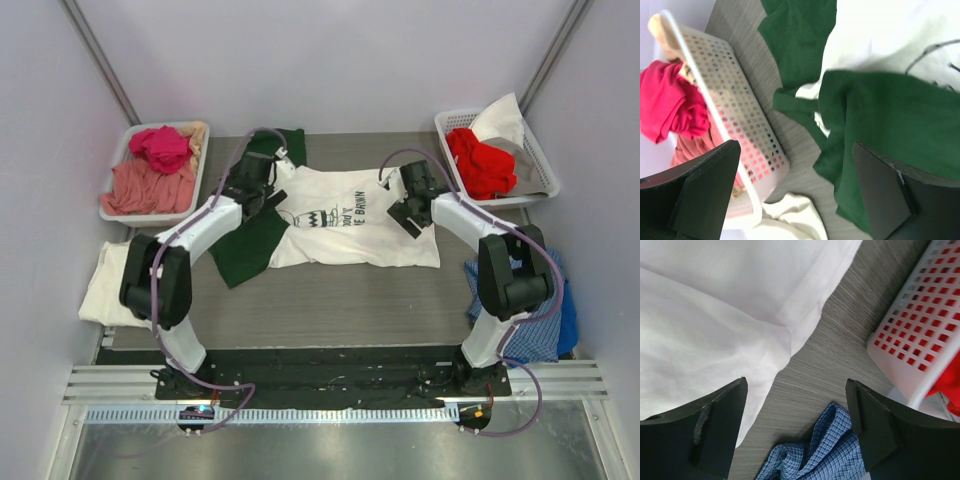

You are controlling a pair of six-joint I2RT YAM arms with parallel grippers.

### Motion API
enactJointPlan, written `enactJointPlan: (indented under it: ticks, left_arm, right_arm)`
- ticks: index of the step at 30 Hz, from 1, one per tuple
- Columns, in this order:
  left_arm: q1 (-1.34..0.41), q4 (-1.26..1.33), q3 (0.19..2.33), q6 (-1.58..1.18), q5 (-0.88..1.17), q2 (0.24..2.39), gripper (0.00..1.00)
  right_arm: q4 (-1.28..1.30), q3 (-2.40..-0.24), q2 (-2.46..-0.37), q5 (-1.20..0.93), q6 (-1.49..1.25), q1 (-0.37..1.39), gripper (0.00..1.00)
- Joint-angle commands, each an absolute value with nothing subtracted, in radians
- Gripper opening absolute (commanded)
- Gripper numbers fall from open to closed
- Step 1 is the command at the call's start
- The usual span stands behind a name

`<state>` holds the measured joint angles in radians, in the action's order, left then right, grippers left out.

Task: Fold and stack the t-shirts
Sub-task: Fold the flattened tshirt in 1/3 of the way

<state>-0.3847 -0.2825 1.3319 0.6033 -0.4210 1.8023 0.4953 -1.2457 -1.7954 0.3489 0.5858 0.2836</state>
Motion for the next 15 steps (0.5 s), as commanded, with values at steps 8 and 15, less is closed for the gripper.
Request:
enactJointPlan:
  ticks: [8,15]
  left_arm:
    - [-0.385,-0.351,1.069,0.541,-0.27,1.594,1.0]
    - [-0.383,-0.287,0.994,0.549,-0.265,1.658,1.0]
  right_arm:
    - [0.502,-1.111,-1.603,0.25,0.526,0.281,0.97]
    - [0.443,-1.051,-1.661,0.247,0.537,0.281,0.99]
